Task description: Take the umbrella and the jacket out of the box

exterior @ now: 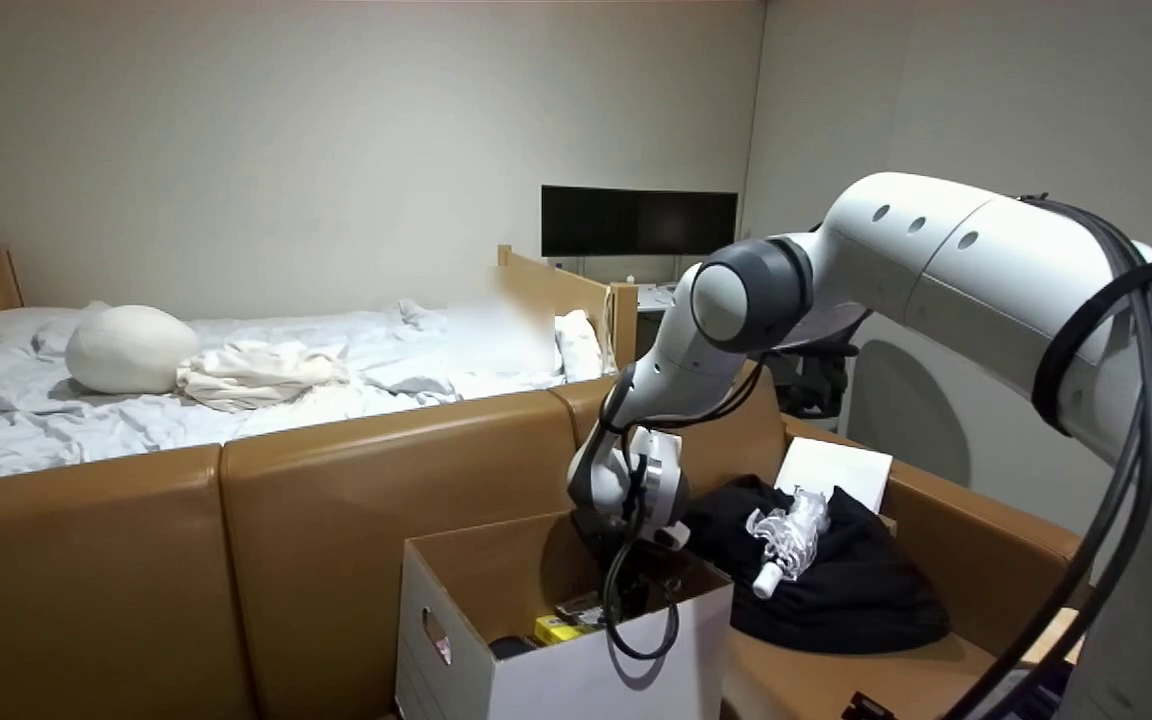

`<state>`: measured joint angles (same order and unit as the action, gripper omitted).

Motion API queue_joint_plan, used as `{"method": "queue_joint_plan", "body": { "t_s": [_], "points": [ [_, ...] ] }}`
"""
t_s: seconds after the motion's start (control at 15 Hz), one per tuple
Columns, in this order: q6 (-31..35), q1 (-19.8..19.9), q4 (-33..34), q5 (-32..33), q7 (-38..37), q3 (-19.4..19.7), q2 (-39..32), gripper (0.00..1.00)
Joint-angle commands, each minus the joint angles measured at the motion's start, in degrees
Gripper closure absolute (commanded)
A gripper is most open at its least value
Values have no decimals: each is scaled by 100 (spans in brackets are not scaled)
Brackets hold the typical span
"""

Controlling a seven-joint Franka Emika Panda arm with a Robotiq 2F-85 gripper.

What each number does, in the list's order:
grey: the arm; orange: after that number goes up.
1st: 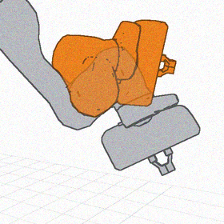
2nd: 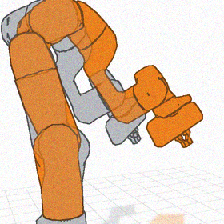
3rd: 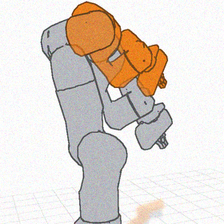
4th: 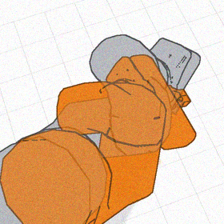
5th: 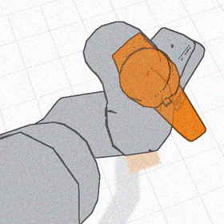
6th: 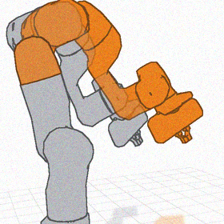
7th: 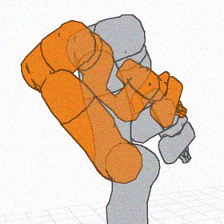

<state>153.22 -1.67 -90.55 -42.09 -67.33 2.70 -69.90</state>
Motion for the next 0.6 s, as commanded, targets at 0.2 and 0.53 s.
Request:
{"method": "queue_joint_plan", "body": {
  "t_s": [0.2, 0.53],
  "points": [
    [26, -1073, -175, 838, -2099, 1054, -141, 0],
    [-481, -1632, -389, 1940, -3828, 1576, -5, 0]
  ]
}}
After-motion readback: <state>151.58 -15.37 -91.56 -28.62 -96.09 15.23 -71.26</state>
